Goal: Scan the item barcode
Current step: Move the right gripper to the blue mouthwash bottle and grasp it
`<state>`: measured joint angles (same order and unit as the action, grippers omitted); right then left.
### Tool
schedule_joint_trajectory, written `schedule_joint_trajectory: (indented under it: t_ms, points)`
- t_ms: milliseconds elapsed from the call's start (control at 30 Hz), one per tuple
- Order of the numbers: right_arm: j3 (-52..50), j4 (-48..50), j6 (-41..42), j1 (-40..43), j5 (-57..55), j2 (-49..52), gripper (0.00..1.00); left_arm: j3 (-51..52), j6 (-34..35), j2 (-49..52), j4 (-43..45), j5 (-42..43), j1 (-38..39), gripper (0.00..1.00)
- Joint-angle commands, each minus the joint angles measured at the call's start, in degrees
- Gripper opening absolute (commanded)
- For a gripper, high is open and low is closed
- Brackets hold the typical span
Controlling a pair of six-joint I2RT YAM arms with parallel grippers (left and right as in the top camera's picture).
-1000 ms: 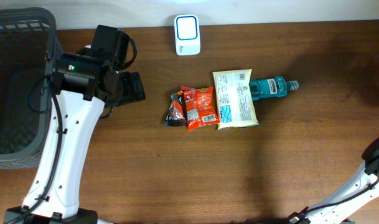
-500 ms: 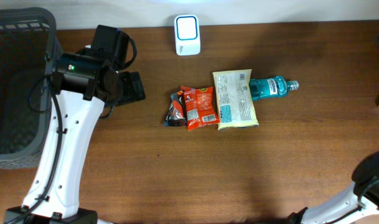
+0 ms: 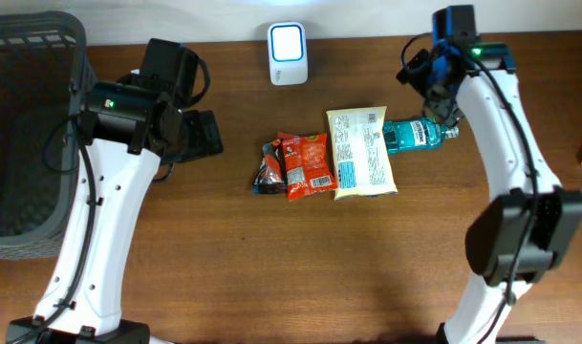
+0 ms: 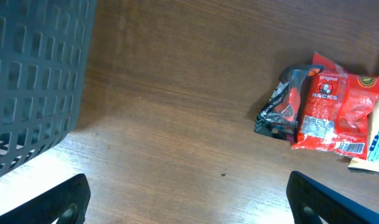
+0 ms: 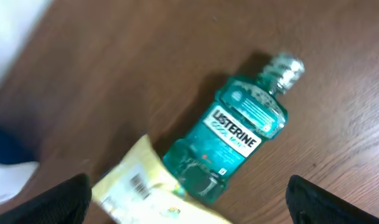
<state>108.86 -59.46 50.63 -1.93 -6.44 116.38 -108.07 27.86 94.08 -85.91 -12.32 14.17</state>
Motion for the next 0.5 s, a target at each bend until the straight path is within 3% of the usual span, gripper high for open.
schedule_joint_trajectory:
  t_ms: [0, 167, 467]
  points:
    - [-0.2, -0.2, 7.4, -0.3, -0.6, 6.0, 0.99, -0.2, -0.9, -0.2, 0.1, -0.6, -0.2, 0.99]
    - [-0.2, -0.6, 11.7, -0.3, -0.2, 11.3, 0.99, -0.2, -0.9, -0.2, 0.1, -0.6, -0.2, 0.99]
    - [3.1, 8.8, -31.8, -0.3, -4.8, 3.1, 0.99, -0.2, -0.9, -0.2, 0.1, -0.6, -0.2, 0.99]
